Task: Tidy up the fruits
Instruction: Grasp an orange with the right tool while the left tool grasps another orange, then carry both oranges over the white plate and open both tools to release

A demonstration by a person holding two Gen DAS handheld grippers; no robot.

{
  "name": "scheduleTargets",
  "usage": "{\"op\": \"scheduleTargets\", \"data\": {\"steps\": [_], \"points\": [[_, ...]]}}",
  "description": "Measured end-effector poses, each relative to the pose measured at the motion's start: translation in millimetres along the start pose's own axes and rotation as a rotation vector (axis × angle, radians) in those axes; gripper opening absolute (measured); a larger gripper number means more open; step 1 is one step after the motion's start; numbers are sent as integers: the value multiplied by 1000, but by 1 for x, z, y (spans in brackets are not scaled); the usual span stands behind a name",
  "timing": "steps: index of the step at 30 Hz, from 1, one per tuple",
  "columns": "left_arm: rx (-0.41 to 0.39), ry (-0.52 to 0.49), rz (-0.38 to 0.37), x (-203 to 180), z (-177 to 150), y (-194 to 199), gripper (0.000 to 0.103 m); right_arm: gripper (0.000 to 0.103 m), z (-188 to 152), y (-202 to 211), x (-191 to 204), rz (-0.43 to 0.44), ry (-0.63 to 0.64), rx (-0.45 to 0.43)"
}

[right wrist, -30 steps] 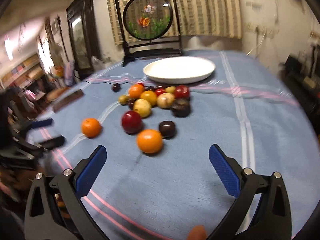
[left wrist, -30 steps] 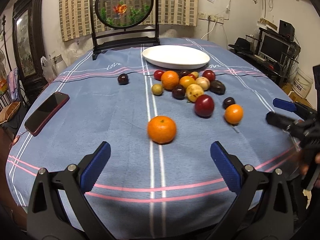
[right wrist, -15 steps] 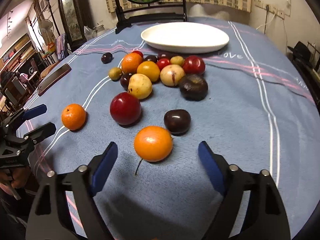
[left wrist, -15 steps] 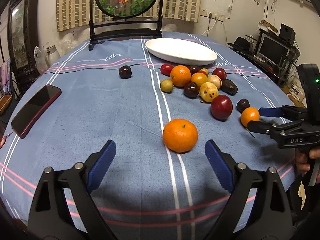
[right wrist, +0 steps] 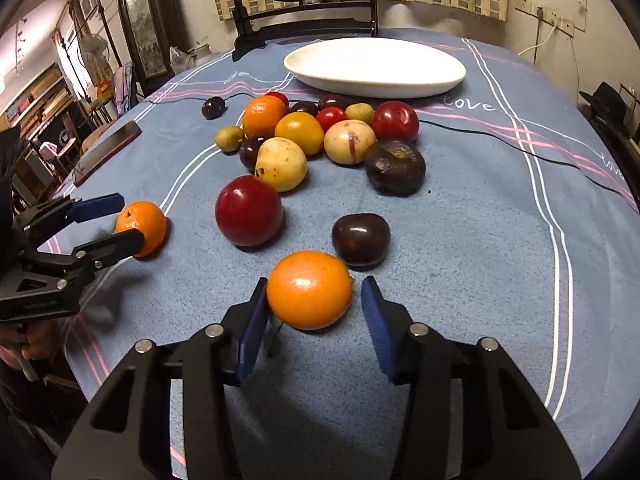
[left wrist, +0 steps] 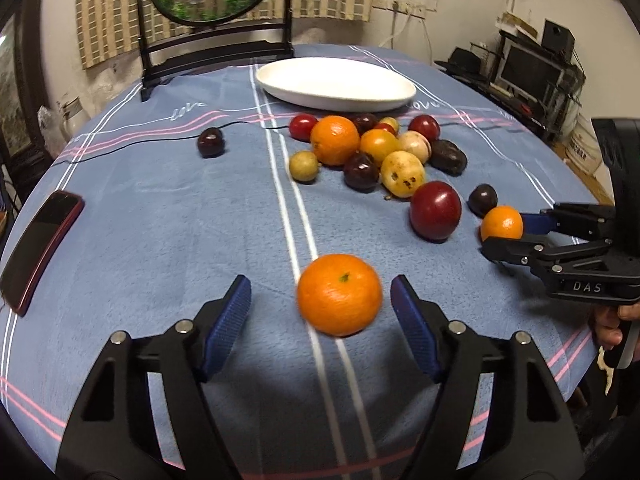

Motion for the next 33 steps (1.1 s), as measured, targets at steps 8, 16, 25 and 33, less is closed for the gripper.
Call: {"op": "scheduleTargets", "data": {"steps": [8,16,25,33], "points": [[56,-25,-3,-6,-3,-13,44,40,-5,5,-7,53,-31,-31],[0,-1,-79,-12,49,1,44,40,31,39,-30,88,-45,-188],[17,49,-86,-48,204,-95,45,40,156,-41,-136,-58,-139,-176],[153,83,30,-47,227,-177,51,45,179,-118,-168,-89,-129,-15]]}}
Point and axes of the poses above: each gripper's, at about its wrist camera, not at the fingertips, and y roughly against the way its jaws point, x to its left, z to its top, the point moved 1 cm from there along -y, roughly the way its jaws point, and after that the axes turned 15 degrees about y, right-handed, at the moved point
